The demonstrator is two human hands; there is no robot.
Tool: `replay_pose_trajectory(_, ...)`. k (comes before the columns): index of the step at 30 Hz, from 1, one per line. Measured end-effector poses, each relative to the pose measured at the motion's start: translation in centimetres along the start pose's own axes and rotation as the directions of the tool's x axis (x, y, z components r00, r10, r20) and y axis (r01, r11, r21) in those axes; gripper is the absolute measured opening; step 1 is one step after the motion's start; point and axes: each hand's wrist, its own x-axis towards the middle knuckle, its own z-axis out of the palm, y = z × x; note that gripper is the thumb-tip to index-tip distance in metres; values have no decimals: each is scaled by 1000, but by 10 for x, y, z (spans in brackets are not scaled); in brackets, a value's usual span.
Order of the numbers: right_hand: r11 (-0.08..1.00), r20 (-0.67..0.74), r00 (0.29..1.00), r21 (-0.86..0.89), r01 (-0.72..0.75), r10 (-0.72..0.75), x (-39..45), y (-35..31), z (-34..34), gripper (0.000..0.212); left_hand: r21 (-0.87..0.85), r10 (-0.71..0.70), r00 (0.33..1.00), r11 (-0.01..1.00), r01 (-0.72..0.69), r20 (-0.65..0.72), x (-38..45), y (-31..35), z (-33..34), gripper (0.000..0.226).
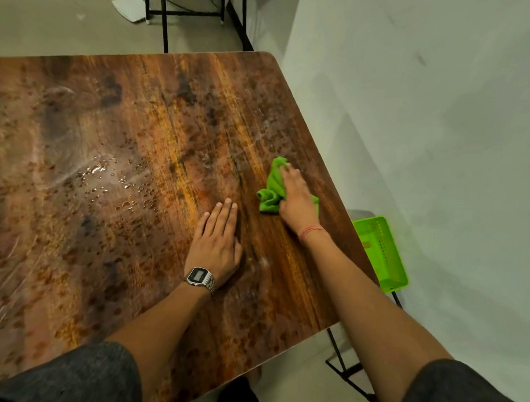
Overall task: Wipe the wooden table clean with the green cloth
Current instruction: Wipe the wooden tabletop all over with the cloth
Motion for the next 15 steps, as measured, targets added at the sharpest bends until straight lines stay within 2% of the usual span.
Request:
replay_pose_trajectory(3,978,-56,976,17,-209,209,0,50,-26,80,9,-5,1000,1000,4,20,0,-2,1,67)
replay_pose_trajectory(6,970,-18,970,15,-243,244,-4,62,-32,80,13,1,999,1000,-1,34,0,-1,2,67)
replay_pose_trajectory(8,967,-16,967,16,-253,253,-4,43,-26,80,-1,-4,999,1000,4,35,0,-2,1,67)
replay_pose_trajectory(10,985,6,985,11,-173,173,-10,10,-14,81,-12,-1,999,1000,2,45,0,-2,0,68)
replay_pose_trajectory(13,999,103,994,22,39,-41,-31,-40,12,83,-34,-1,997,999,3,73,0,-2,-5,67)
replay_pose_trajectory(15,996,154,986,70,52,-63,-44,-59,22,82,-60,2,997,998,3,78,1,-2,-9,67)
